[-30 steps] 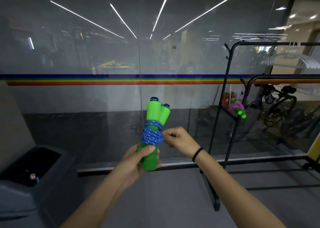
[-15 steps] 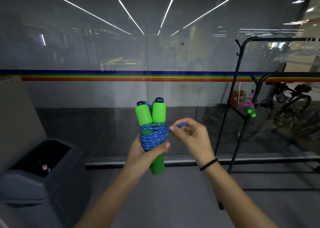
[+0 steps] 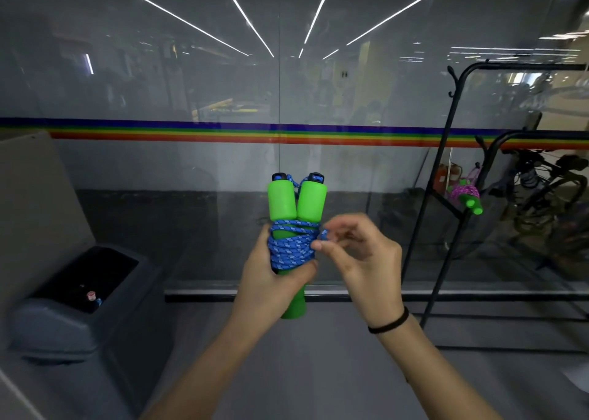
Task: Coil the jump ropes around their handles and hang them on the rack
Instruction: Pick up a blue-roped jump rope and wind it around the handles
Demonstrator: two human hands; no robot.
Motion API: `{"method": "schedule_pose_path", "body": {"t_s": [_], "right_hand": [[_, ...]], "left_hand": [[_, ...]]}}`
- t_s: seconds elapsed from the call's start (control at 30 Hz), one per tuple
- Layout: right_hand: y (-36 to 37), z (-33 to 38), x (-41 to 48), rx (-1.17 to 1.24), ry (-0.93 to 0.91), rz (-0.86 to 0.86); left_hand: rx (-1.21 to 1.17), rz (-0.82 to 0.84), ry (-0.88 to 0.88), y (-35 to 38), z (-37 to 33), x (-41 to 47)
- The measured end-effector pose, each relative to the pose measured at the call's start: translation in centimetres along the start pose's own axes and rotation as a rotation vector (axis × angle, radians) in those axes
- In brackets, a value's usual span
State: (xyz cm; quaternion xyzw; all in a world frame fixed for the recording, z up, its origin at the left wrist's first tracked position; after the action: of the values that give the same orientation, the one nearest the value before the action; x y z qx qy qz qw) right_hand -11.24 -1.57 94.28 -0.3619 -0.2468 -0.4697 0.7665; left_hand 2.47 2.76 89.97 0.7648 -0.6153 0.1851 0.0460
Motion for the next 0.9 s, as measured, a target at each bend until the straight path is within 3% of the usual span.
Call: {"method": "schedule_pose_path", "body": {"t_s": [0.13, 0.27, 0.43, 0.67, 0.9], "right_hand": [[1.0, 0.6, -0.2, -0.150, -0.150, 0.114], [2.2, -0.2, -0.2, -0.208, -0.150, 0.243], [3.4, -2.2, 0.0, -0.228, 0.009, 0.381], [4.9, -5.0, -0.8, -0.414, 0.278, 0.496], [5.8, -5.1, -1.1, -0.504, 0.208, 0.543]], "left_hand": [[0.061, 0.023, -0.015, 0.1, 0.6, -0.3], [0.089, 0.062, -0.065, 0.3, 1.9, -0.5], [0.209, 0.095, -0.113, 0.5, 3.4, -1.1], [0.574, 0.135, -0.240, 0.3, 5.4, -1.7], [0.352, 0.080, -0.347, 0.2, 6.5, -2.2]]}}
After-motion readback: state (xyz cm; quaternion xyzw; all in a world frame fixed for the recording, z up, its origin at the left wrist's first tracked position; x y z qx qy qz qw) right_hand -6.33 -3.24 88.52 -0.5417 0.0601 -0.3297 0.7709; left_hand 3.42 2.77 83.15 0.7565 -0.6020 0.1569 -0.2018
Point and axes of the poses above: each hand's wrist, its own x-axis towards the middle knuckle, its own y-axis out of the palm, z = x × y, the point moved 8 cm from there along x, towards the middle knuckle, and after that the axes turned 15 degrees about z, right-handed, at the moved point
